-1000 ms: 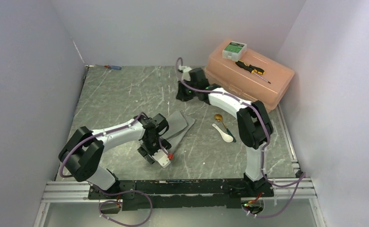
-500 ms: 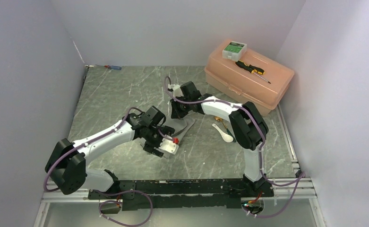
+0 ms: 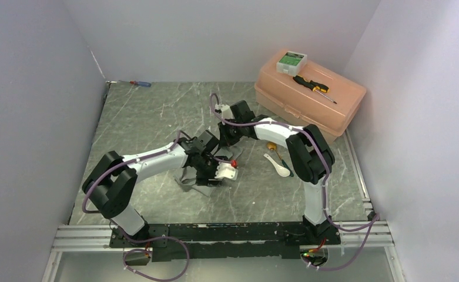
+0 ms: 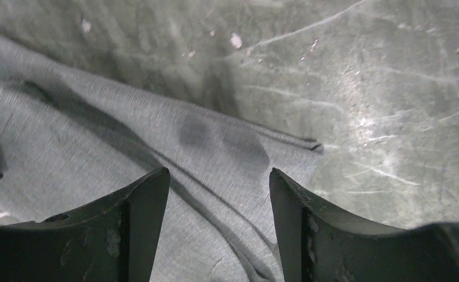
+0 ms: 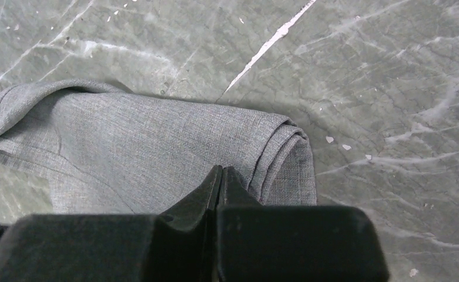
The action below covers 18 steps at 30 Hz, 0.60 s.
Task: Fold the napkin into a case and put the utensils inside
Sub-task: Move the 2/3-rectangle-folded napkin to the center of the board.
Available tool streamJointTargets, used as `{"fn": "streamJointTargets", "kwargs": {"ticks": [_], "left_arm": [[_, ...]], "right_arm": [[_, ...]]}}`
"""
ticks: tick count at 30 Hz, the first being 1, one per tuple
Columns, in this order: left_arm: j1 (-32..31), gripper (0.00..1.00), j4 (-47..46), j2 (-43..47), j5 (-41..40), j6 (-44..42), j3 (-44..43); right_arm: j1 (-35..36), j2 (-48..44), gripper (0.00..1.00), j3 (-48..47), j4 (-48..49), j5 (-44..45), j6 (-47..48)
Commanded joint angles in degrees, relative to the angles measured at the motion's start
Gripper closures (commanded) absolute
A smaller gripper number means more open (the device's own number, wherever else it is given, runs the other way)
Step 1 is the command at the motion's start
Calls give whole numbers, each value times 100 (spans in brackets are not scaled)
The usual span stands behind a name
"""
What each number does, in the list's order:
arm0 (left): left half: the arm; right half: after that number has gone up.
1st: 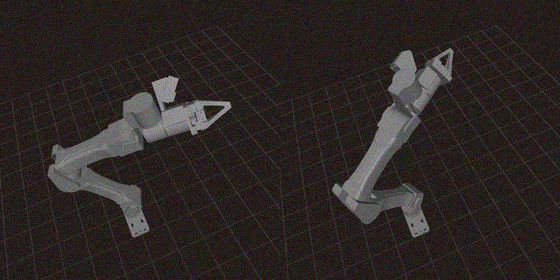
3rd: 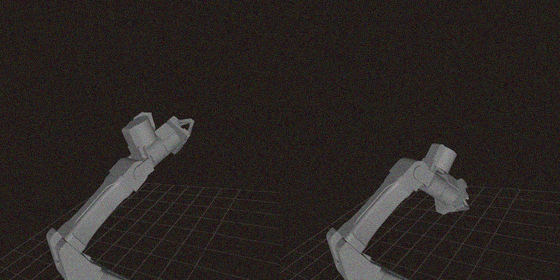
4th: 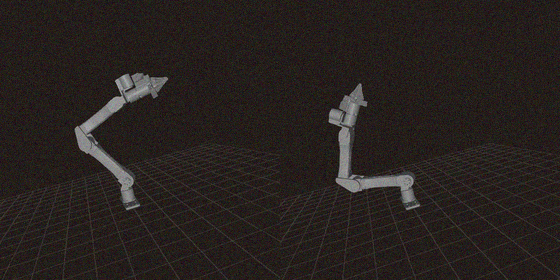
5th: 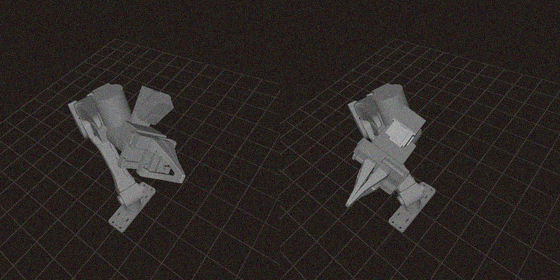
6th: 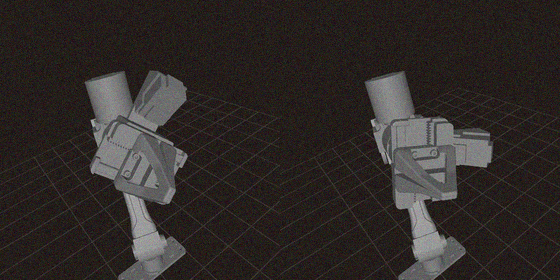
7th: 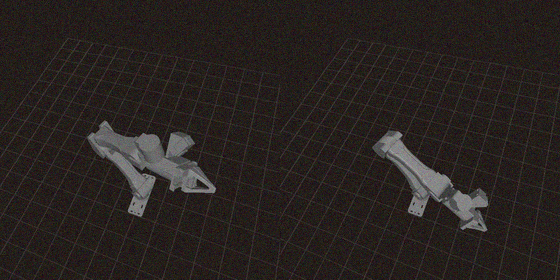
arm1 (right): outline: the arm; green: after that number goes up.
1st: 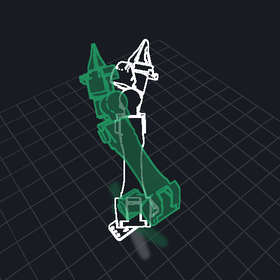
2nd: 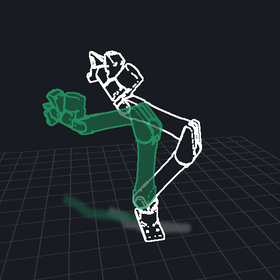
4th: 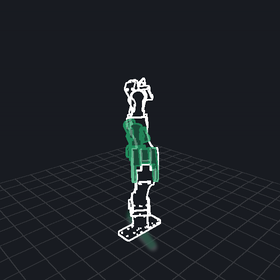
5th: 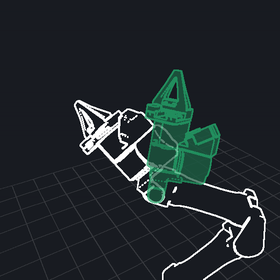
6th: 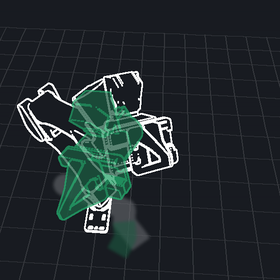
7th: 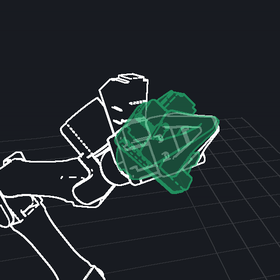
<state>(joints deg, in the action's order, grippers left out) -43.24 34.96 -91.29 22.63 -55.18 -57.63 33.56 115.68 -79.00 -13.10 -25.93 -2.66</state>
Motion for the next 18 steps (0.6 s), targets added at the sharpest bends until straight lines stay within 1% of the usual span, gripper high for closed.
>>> {"fn": "streamJointTargets", "kwargs": {"ticks": [1,3,4,5,6,12,18], "left_arm": [[-310,33,-139,-63,152,93,-238],[-423,33,-116,-65,130,-9,-158],[-477,33,-92,-77,128,-65,-118],[-523,34,-62,-82,116,-120,-77],[-580,34,-41,-82,102,-155,-36],[-734,35,-10,-97,-37,-113,149],[-733,36,-39,-126,-190,-142,316]], "right_arm": [[-26,-282,99,144,101,289,-247],[-78,-402,87,247,57,365,-418],[-96,-507,78,339,98,369,-518],[-110,-575,71,410,111,363,-585],[-119,-638,68,477,114,346,-653],[-151,-918,60,757,53,322,-1061],[-156,-864,58,794,-139,381,-1103]]}}
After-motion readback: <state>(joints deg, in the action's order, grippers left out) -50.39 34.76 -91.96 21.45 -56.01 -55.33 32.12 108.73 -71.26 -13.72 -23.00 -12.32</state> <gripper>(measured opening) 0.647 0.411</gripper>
